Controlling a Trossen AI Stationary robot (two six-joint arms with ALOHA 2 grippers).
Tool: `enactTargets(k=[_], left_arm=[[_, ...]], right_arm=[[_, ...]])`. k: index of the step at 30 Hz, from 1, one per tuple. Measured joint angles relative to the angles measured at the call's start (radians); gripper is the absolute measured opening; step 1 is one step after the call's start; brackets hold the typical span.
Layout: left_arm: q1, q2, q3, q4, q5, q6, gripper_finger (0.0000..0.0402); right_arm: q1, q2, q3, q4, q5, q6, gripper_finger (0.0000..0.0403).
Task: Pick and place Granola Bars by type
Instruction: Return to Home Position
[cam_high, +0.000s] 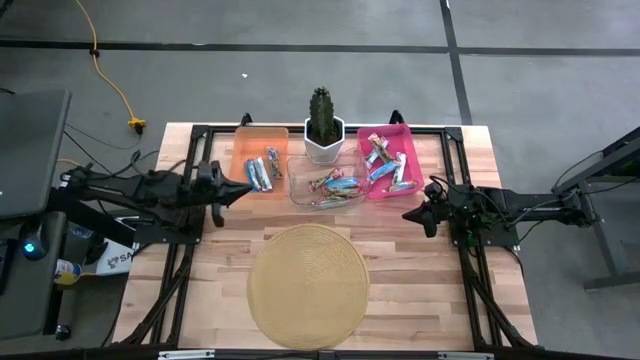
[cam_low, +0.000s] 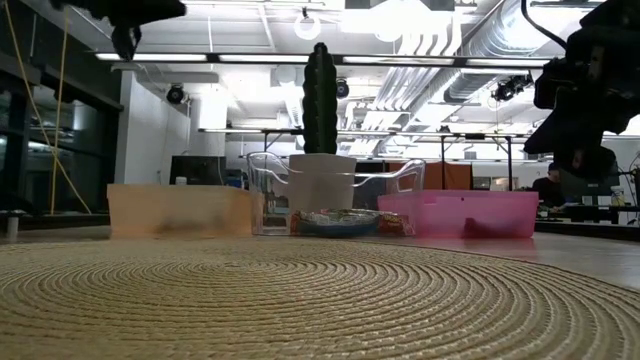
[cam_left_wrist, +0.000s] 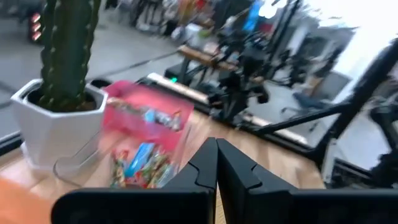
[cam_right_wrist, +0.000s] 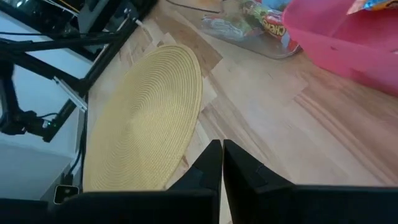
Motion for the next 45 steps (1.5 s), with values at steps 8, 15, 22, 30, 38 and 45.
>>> enactTargets(k=[8,15,22,30,38,45], left_arm=[[0.000,-0.302,-0.235,0.163,0.067,0.084,0.0000],[0.000,-0.449,-0.340,0.191,0.071,0.083,0.0000],[0.001,-0.420,-0.453,0.317,0.171,0.084,0.0000],[0.001,-0.418,-0.515,0.349,0.199,0.137,0.0000],[0.001,-0.418,-0.515,0.193,0.222,0.207,0.0000],[0.001,-0.414,-0.516,0.194,0.196,0.328,0.0000]], right_arm=[[0.000,0.000,-0.002,0.117,0.000,-0.058,0.0000],[-0.001,-0.002,-0.002,0.499,0.021,-0.329,0.0000],[-0.001,-0.009,-0.002,0.546,0.133,-0.421,0.0000],[-0.001,-0.009,-0.002,0.541,0.129,-0.437,0.0000],[0.000,-0.008,-0.001,0.462,0.126,-0.437,0.0000],[0.000,-0.008,0.000,0.411,0.112,-0.489,0.0000]])
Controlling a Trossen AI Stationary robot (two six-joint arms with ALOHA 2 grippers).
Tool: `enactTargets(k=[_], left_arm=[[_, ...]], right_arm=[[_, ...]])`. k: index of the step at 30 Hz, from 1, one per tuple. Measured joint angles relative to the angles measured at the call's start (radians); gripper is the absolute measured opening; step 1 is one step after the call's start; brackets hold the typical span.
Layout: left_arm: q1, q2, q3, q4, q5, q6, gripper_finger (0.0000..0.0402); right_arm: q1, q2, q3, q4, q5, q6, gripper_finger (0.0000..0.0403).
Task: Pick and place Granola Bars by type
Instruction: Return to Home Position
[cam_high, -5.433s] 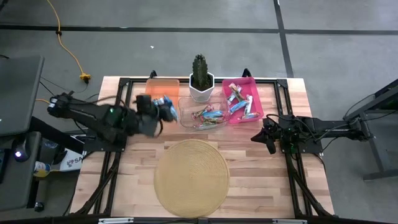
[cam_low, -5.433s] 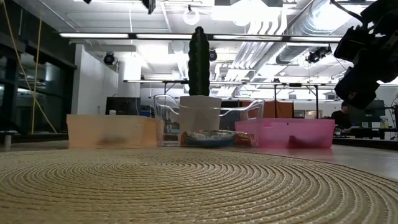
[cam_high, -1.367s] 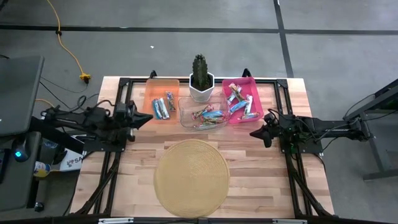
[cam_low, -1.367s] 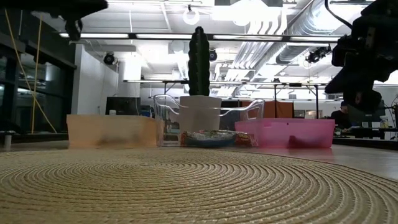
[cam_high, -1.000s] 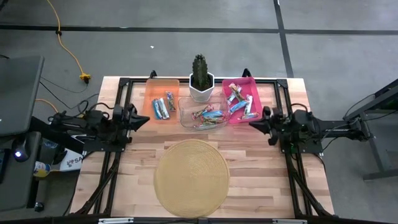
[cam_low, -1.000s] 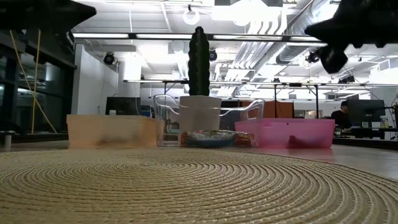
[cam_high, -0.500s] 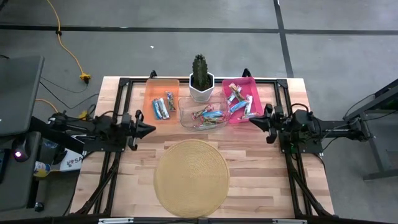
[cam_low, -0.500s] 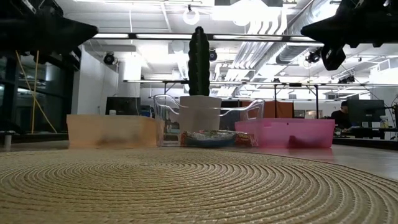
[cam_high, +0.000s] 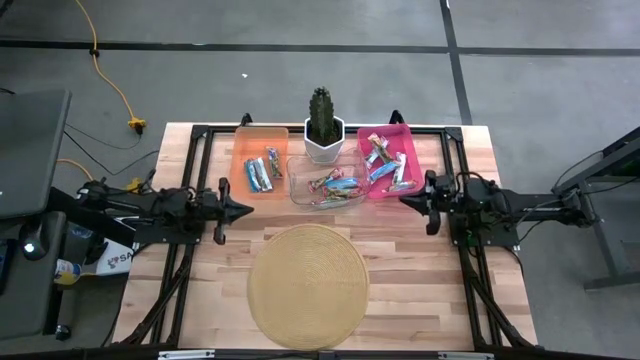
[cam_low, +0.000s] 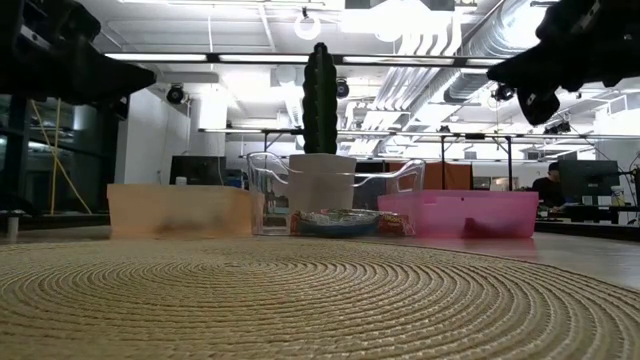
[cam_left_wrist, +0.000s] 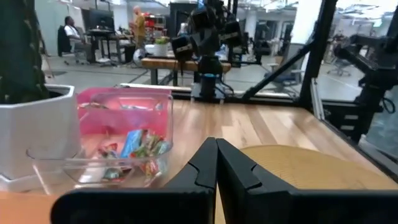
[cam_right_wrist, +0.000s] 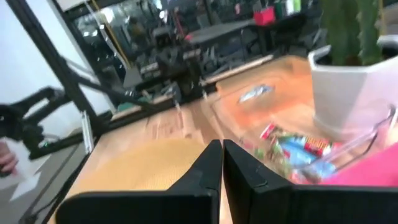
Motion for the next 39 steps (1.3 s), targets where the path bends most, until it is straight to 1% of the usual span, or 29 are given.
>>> enactTargets(k=[3,6,9,11,15,17,19,21,23,24,28,39], left_arm=[[0.000,0.009,0.000,-0.001,-0.031,0.000,0.0000],[0.000,0.010,-0.001,0.005,-0.058,-0.001,0.0000],[0.000,0.011,-0.001,0.004,-0.057,-0.001,0.0000],[0.000,0.010,-0.001,0.004,-0.057,-0.007,0.0001],[0.000,0.010,-0.001,0.004,-0.057,-0.009,0.0001],[0.000,0.010,-0.002,0.004,-0.057,-0.009,0.0001],[0.000,0.010,-0.002,0.004,-0.057,-0.009,0.0001],[0.000,0.010,-0.002,0.004,-0.057,-0.009,0.0001],[0.000,0.010,-0.002,0.005,-0.056,-0.009,0.0001],[0.000,0.010,-0.002,0.004,-0.056,-0.009,0.0001],[0.000,0.010,-0.002,0.005,-0.056,-0.009,0.0001],[0.000,0.010,-0.002,0.005,-0.056,-0.009,0.0001]], right_arm=[[0.000,0.000,0.000,-0.054,-0.020,0.007,0.0000],[0.000,0.001,0.000,-0.107,-0.040,-0.027,0.0000],[0.000,0.002,0.000,-0.111,-0.050,-0.041,0.0000],[0.000,0.002,0.000,-0.091,-0.024,-0.040,0.0000],[0.000,0.002,-0.002,0.005,0.039,-0.087,0.0000],[0.000,0.000,-0.035,0.148,0.044,-0.136,0.0000],[0.000,0.000,-0.094,0.273,0.026,-0.168,0.0000],[0.000,0.002,-0.171,0.364,-0.039,-0.145,0.0000],[0.000,0.002,-0.157,0.288,-0.060,-0.099,0.0000],[-0.001,0.002,-0.152,0.281,-0.045,-0.086,0.0000],[-0.001,-0.002,-0.149,0.298,0.001,-0.079,0.0000],[-0.001,0.001,-0.149,0.291,0.023,-0.085,0.0000]])
